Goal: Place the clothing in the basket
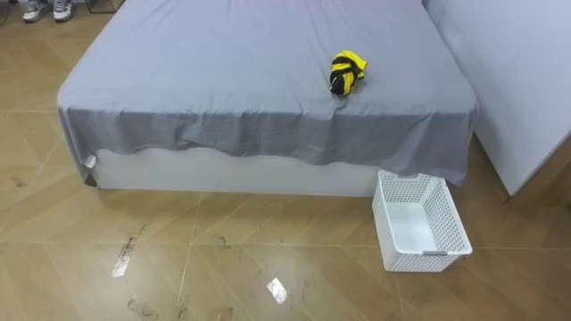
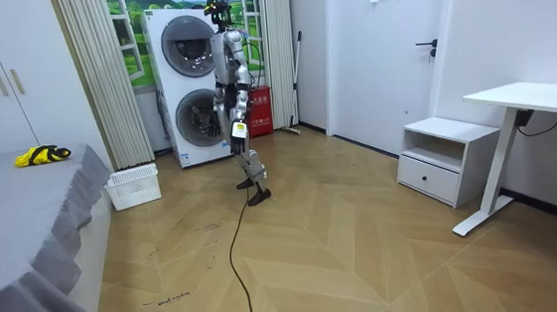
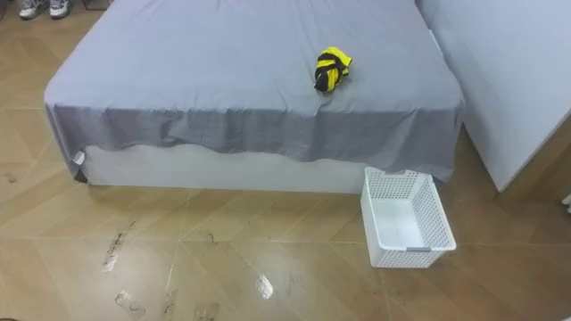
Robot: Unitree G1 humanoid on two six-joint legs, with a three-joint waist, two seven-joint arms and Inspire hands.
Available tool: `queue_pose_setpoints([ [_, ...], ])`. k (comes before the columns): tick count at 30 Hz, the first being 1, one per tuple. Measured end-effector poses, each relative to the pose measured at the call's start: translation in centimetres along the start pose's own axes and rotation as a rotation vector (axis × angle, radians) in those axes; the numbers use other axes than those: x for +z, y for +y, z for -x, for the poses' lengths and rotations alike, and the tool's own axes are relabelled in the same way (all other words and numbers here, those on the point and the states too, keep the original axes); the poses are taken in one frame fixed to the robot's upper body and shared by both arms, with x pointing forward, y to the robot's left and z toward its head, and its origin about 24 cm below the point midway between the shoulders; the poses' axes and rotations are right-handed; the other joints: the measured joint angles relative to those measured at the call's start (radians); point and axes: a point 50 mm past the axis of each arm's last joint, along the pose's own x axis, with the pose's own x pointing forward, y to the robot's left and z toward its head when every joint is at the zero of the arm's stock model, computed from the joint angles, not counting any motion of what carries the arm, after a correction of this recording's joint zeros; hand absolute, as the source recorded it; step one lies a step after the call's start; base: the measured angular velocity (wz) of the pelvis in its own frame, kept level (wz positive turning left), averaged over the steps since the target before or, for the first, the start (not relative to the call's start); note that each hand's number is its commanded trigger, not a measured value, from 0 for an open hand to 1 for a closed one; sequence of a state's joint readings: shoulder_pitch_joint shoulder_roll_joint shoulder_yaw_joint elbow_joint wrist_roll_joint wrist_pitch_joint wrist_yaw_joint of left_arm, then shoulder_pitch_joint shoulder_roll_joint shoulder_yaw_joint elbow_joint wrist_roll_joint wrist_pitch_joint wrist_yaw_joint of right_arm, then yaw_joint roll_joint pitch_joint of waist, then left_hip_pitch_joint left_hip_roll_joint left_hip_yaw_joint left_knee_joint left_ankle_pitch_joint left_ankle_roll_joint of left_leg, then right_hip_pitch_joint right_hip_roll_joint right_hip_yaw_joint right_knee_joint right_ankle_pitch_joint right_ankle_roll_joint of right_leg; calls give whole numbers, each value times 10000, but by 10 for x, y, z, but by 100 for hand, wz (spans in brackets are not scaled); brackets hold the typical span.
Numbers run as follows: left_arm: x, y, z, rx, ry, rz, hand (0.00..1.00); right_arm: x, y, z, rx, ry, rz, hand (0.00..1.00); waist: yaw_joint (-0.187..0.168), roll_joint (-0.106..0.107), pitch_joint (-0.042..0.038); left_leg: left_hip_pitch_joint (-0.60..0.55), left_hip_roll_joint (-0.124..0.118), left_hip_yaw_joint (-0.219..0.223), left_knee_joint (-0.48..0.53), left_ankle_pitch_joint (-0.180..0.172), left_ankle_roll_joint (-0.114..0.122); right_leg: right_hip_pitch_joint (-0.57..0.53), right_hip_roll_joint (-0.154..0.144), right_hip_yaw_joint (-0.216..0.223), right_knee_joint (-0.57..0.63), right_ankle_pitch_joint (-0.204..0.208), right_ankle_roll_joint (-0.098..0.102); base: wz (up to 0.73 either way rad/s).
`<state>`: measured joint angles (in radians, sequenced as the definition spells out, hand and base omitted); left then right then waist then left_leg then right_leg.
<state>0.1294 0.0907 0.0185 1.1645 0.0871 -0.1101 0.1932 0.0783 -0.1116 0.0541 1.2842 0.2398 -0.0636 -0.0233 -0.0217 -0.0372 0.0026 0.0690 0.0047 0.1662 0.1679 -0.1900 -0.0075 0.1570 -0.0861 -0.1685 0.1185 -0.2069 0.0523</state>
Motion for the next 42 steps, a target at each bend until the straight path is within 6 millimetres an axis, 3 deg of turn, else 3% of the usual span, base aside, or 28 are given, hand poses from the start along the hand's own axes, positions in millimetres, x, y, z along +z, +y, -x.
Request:
queue_pose_setpoints([
  [9, -2, 0, 0, 62, 87, 212, 0, -1, 0, 0, 105, 45, -409, 0, -25, 7, 0, -8, 11, -47, 4, -1, 2, -10, -4, -120, 148, 2, -1, 2],
  [14, -8, 1, 2, 230, 331, 847, 0, -4, 0, 0, 122, 202, -888, 0, -28, 78, -54, 5, 8, -111, -3, -12, 19, 11, -8, -232, 178, 3, 0, 5],
  [21, -18, 1, 4, 102, 747, 1829, 0, -8, -2, 1, 306, 261, -1223, 0, 7, 212, -17, -65, 13, -136, 18, -41, 33, -5, -2, -237, 178, 3, 1, 1],
  [24, -20, 0, 5, -26, 850, 2273, 0, -10, -2, 2, 458, 284, -1333, 0, 41, 235, 12, -213, 133, -85, 456, -281, 8, -5, 71, -232, 185, 1, -1, -5],
  [27, -20, 4, 5, 49, 915, 2867, 0, -9, -1, 2, 593, 257, -1473, 0, 63, 366, 0, -826, 539, -61, 1767, -904, -115, -280, 320, -257, 631, -284, -189, -9],
  [28, -21, 6, 4, 135, 945, 3087, 0, -9, 0, 2, 705, 258, -1488, 0, 115, 338, -2, -1113, 732, -60, 2420, -1153, -190, -435, 402, -296, 987, -574, -231, -10],
  [31, -20, 13, 3, 390, 974, 3945, 0, -8, 1, 2, 721, 222, -1846, 0, 62, 215, 39, -2149, 1186, -108, 4716, -1191, -232, -611, 536, -301, 1611, -1139, -562, 10],
  [32, -20, 16, 4, 466, 888, 4286, 0, -11, -1, 2, 632, 281, -1930, 0, 30, 189, 54, -2775, 1311, -256, 5815, -1004, -3, -384, 550, -298, 1662, -1265, -658, 27],
  [33, -18, 16, 4, 488, 724, 4554, 0, -15, -6, 3, 507, 313, -2134, 0, -28, 134, 47, -3149, 963, -342, 5717, -1014, 83, -277, 442, -223, 1766, -1461, -666, 33],
  [34, -16, 15, 3, 444, 681, 4619, 0, -16, -8, 4, 433, 345, -2213, 0, -51, 126, 48, -3395, 796, -315, 5332, -990, 105, -271, 358, -228, 1784, -1536, -643, 19],
  [35, -14, 12, 4, 361, 592, 4680, 0, -18, -12, 4, 315, 393, -2259, 0, 33, 59, 22, -3887, 335, -200, 4130, -795, 2, -342, 103, -183, 1860, -1697, -485, -15],
  [36, -18, 11, 5, 391, 680, 4743, 0, -17, -14, 4, 284, 379, -2173, 0, 111, 5, 10, -4277, 109, -19, 2724, -54, -47, -372, -104, -70, 1858, -1825, -342, -39],
  [37, -23, 10, 7, 433, 807, 4737, 0, -17, -14, 4, 274, 394, -2113, 0, 150, -1, 9, -4390, 67, 7, 2246, 407, -44, -315, -231, -59, 1829, -1853, -335, -55],
  [38, -30, 9, 9, 471, 1013, 4770, 0, -18, -14, 4, 230, 433, -2007, 0, 166, -10, 12, -4521, 34, 99, 1599, 1210, 9, -76, -413, 27, 1632, -1898, -261, -35],
  [39, -31, 9, 10, 474, 1031, 4778, 0, -21, -13, 5, 226, 494, -1970, 0, 152, -77, -10, -4688, -26, 426, 1542, 1735, 263, 99, -594, 59, 1405, -2002, -78, -14],
  [40, -30, 9, 10, 492, 940, 4792, 0, -21, -13, 5, 223, 506, -1953, 0, 113, -150, -33, -4808, -138, 554, 1597, 1899, 472, 114, -712, 102, 1363, -2027, 59, 17],
  [41, -24, 9, 8, 486, 666, 4839, 0, -17, -12, 4, 187, 360, -1960, 0, 43, -329, -63, -5176, -424, 766, 2044, 1683, 914, 47, -1086, 56, 1366, -2139, 308, 37],
  [42, -20, 9, 7, 451, 496, 4811, 0, -11, -14, 4, 152, 103, -1855, 0, -30, -225, -48, -5550, -574, 908, 2836, 1120, 1199, 37, -1257, 583, 1336, -2210, 341, 38],
])
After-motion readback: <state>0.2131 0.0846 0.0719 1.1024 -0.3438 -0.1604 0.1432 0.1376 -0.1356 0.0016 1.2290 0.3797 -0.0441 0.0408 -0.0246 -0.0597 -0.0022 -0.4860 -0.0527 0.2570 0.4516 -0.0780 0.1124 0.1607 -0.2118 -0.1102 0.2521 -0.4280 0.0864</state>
